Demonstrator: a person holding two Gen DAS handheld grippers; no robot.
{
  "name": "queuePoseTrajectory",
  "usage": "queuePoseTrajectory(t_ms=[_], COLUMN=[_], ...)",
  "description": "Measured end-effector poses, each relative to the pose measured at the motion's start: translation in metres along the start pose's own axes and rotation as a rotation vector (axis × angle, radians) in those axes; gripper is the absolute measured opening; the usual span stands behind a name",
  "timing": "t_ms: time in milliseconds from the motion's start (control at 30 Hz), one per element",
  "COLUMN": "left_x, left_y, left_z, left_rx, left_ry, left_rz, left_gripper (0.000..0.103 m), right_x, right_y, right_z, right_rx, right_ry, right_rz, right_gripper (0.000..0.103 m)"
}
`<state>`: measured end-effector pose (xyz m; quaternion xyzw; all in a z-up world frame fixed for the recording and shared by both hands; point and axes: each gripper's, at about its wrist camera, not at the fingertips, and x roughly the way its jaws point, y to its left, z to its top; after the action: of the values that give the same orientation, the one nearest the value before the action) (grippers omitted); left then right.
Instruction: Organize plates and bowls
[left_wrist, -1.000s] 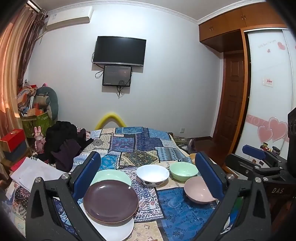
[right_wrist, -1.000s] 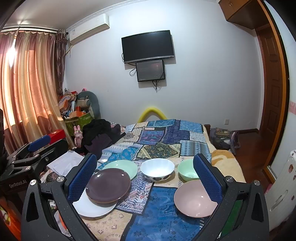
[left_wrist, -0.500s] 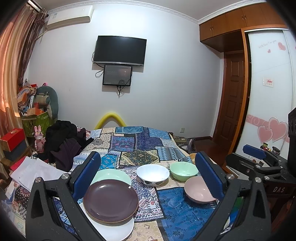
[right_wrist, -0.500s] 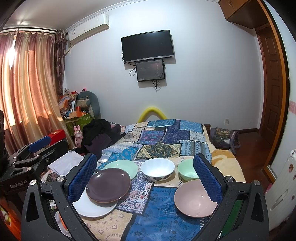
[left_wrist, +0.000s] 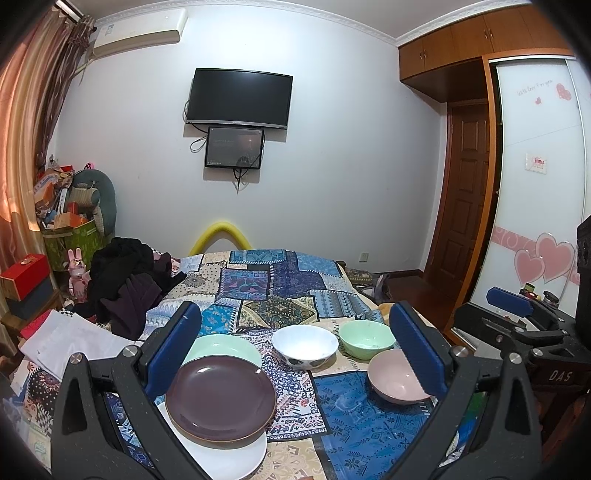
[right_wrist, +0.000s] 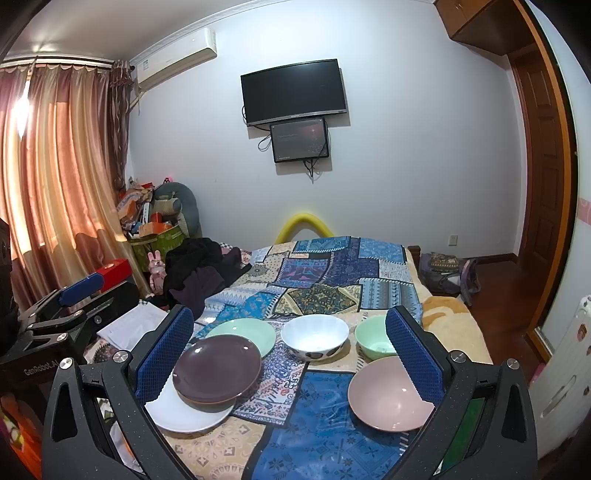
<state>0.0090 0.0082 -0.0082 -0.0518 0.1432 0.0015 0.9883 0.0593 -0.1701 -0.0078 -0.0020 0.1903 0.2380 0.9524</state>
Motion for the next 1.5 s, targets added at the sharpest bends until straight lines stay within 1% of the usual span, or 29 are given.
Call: queuePoseTrajectory(t_ms=[1133, 1367, 1500], left_x=[0.002, 0.007, 0.012], left_y=[-0.001, 0.004, 0.009], left_z=[-0.005, -0.010, -0.011], left_rx=[-0.005, -0.011, -0.015], left_ry=[0.004, 0.011, 0.022], left_rz=[-0.001, 0.003, 0.010], left_gripper=[0.103, 0.103, 0.103], right_x=[0.002, 0.012, 0.028], right_y=[0.002, 0.003, 0.007], right_z=[-0.007, -0.009, -0.014], right_rx=[0.004, 0.005, -0.005], right_ry=[0.011, 0.030, 0.072], right_rz=[0.001, 0.004, 0.009], right_gripper=[0.103, 0.103, 0.103])
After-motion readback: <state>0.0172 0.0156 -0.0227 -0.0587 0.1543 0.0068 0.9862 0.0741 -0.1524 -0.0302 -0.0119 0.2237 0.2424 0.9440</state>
